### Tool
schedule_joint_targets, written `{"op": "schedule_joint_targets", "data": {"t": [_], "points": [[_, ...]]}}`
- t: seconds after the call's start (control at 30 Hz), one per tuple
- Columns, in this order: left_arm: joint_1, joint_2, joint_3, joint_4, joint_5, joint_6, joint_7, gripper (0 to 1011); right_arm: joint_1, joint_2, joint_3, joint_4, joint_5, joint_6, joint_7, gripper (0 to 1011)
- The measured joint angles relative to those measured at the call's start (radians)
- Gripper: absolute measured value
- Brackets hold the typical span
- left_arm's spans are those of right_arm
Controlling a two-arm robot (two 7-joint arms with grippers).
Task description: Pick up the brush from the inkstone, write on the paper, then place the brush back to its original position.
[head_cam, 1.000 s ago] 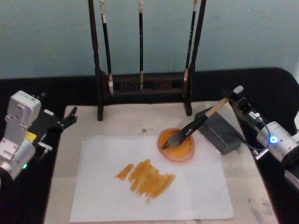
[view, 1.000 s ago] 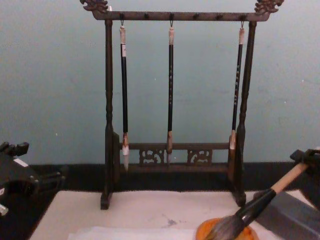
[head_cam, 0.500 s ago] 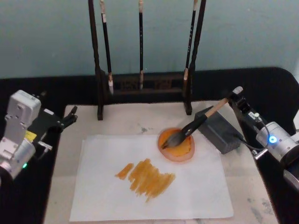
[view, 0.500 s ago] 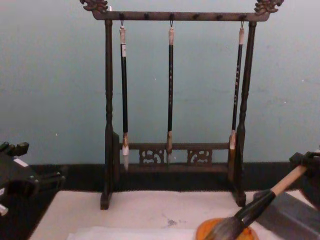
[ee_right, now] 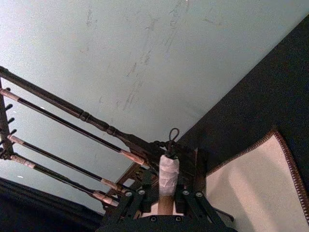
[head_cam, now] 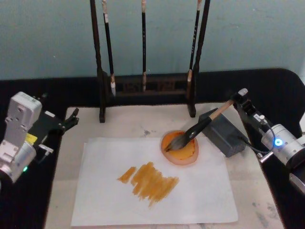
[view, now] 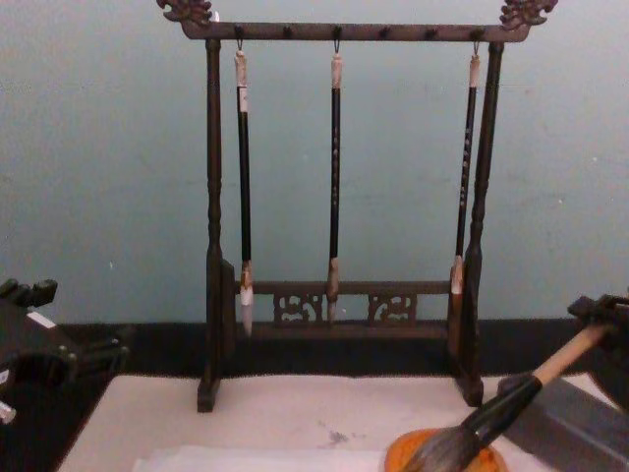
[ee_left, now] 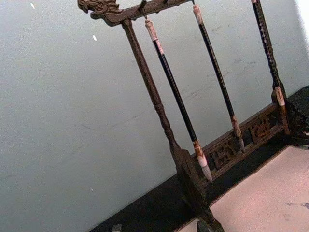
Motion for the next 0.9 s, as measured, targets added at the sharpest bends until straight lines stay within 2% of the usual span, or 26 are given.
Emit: {"op": "schedule_joint_targets", "data": {"t": [0.1,0.13,0.2,0.23,0.33,0.4,0.47,0.5,0.63,0.67,0.73,0.9], "points": [[0.0,0.0,0.0,0.0,0.0,0.0,0.0,1010,0.0,0.0,0.0,0.0,-0.001,0.0,0.0,323],[0.0,0.0,0.0,0.0,0.0,0.0,0.0,1010,0.0,0.0,0.0,-0.001,-0.001,0.0,0.0,385],[0.0,0.0,0.0,0.0,0.0,0.0,0.0,1010,0.0,0.0,0.001,-0.001,-0.001,0.0,0.0,418],[0.0,0.0,0.0,0.0,0.0,0.0,0.0,1009,-0.001,0.0,0.001,-0.001,-0.002,0.0,-0.001,474],[0.0,0.0,0.0,0.0,0.0,0.0,0.0,1009,-0.001,0.0,0.001,-0.001,-0.002,0.0,-0.001,547],[0.0,0.0,0.0,0.0,0.0,0.0,0.0,1010,-0.001,0.0,0.001,-0.001,-0.002,0.0,-0.001,646],[0.0,0.0,0.0,0.0,0.0,0.0,0.0,1010,-0.001,0.0,0.001,-0.001,-0.002,0.0,-0.001,664],[0.0,0.0,0.0,0.0,0.0,0.0,0.0,1010,-0.001,0.0,0.002,-0.002,-0.002,0.0,-0.001,725],[0.0,0.0,0.0,0.0,0.0,0.0,0.0,1010,-0.001,0.0,0.002,-0.002,-0.003,0.0,-0.001,816],[0.0,0.0,0.0,0.0,0.0,0.0,0.0,1010,-0.001,0.0,0.002,-0.002,-0.003,0.0,-0.001,876],[0.0,0.0,0.0,0.0,0.0,0.0,0.0,1010,-0.001,0.0,0.002,-0.002,-0.003,0.0,-0.001,934],[0.0,0.0,0.0,0.0,0.0,0.0,0.0,1010,-0.001,0.0,0.002,-0.002,-0.003,0.0,-0.001,1000]]}}
